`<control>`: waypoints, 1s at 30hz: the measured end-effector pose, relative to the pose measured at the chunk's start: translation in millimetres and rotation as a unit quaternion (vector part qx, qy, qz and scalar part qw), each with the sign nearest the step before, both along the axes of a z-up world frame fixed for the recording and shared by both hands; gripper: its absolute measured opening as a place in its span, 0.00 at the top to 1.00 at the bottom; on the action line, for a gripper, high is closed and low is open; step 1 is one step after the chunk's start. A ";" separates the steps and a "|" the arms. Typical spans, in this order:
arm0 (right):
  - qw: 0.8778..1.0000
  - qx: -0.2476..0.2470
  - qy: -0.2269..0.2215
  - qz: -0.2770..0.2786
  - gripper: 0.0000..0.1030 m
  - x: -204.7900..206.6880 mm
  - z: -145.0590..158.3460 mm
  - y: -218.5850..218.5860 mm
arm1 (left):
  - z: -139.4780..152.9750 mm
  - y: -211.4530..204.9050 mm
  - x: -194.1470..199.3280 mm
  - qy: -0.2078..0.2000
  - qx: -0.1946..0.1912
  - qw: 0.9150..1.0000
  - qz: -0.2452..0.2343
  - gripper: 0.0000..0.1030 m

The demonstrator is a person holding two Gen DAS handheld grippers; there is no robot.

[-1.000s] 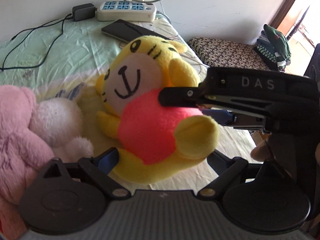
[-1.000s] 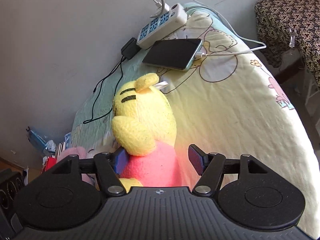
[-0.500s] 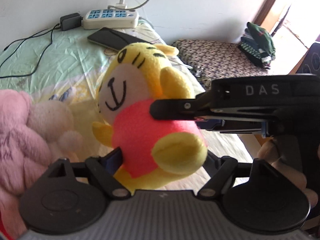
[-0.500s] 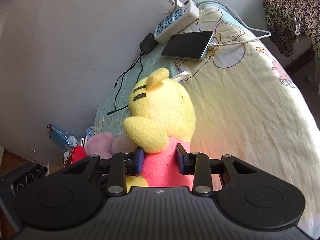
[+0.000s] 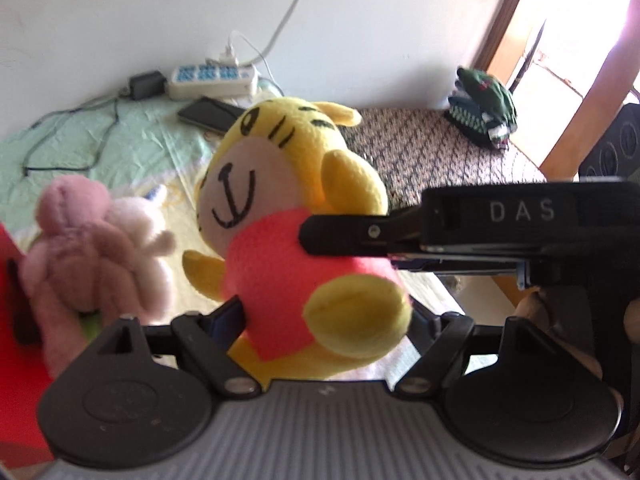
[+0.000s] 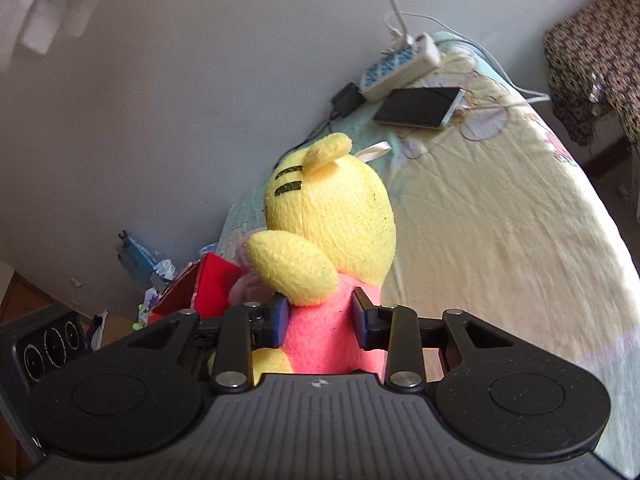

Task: Organize objects
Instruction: 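Grasp the yellow tiger plush with the right gripper and lift it, then carry the yellow tiger plush with the right gripper over the red box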

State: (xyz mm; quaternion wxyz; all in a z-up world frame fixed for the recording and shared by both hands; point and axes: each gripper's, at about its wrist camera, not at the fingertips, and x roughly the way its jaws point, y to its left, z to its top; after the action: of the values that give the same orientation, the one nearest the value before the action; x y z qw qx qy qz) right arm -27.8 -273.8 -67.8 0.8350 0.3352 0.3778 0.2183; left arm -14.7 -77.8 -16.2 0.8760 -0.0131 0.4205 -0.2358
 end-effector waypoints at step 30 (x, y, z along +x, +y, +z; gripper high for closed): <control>0.994 -0.025 -0.084 0.060 0.66 -2.2 54.0 235.1 | 52.1 247.0 -49.4 -0.081 -0.016 0.991 0.107 0.23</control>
State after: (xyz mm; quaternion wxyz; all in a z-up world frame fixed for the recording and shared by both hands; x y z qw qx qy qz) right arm -30.0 -38.7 -13.8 0.8572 0.2715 0.3310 0.2863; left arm -64.1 169.2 35.9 0.9270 -0.0530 0.3406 -0.1479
